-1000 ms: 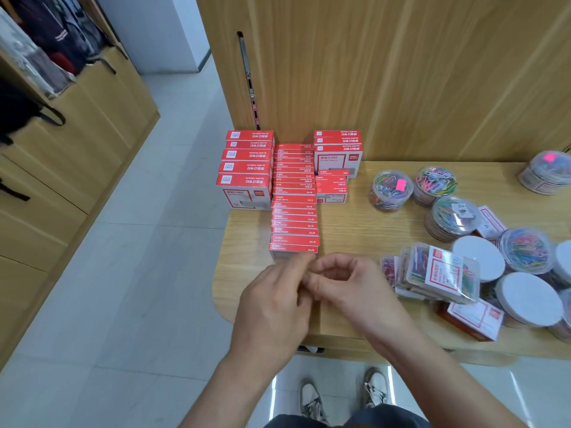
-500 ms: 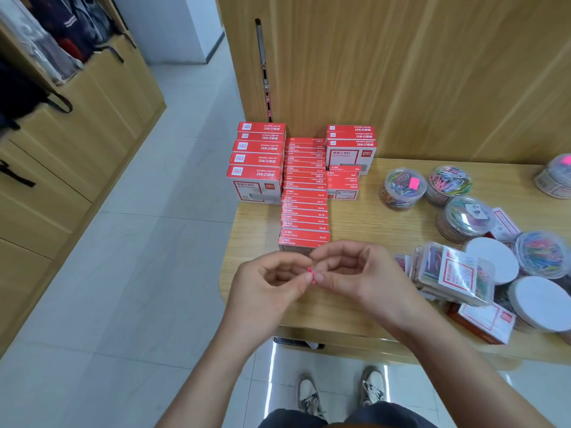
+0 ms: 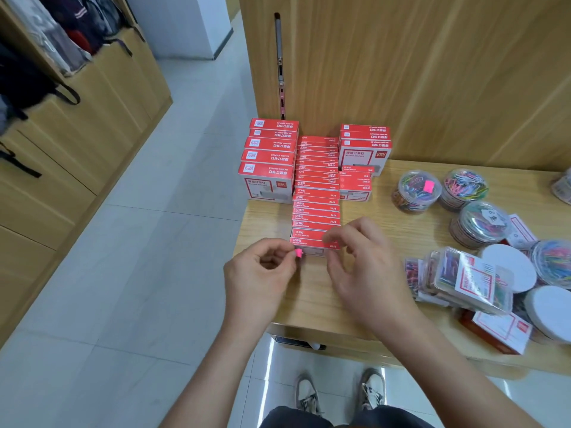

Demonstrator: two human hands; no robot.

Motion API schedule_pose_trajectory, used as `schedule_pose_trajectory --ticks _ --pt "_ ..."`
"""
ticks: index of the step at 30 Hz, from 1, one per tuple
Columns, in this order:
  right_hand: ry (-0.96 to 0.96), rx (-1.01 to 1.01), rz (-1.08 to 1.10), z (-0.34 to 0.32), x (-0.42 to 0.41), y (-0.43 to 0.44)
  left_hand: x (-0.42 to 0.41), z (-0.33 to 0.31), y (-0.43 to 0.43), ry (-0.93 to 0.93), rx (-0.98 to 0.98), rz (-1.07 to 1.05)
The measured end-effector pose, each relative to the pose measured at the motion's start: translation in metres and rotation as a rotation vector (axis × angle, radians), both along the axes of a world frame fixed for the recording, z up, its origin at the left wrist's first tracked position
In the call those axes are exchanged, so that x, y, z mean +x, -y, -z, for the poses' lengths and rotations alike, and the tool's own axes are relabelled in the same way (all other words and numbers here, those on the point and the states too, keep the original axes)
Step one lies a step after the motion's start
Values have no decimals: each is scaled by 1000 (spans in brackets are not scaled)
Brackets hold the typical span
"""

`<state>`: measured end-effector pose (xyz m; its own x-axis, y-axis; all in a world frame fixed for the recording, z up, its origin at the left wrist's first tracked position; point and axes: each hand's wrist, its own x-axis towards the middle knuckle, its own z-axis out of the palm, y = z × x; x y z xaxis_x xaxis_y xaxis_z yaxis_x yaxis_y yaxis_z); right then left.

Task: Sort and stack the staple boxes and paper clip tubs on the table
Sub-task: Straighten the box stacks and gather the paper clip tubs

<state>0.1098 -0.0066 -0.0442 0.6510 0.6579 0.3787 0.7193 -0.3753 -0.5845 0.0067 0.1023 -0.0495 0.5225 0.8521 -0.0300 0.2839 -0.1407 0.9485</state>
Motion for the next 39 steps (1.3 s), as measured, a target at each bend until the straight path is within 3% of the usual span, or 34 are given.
schedule_pose_trajectory --ticks 3,10,15,18,22,30,35,39 --pt "41 -49 59 4 2 1 3 4 1 -26 74 -27" --pt "-13 -133 -34 12 3 -1 7 13 1 -96 206 -51" --pt "-10 -145 -42 12 8 -2 5 11 -10 -139 427 92" --pt "-17 -155 -56 10 9 -2 4 9 -20 -95 390 243" --pt "-31 -156 -69 8 11 -2 8 7 -19 -78 309 198" --pt "-20 -178 -108 0 9 4 6 4 -13 -107 394 240" --pt "33 -106 -116 -35 10 28 0 2 -14 -148 565 248" --pt "157 -148 -79 -61 30 67 -4 -8 -2 -70 741 223"
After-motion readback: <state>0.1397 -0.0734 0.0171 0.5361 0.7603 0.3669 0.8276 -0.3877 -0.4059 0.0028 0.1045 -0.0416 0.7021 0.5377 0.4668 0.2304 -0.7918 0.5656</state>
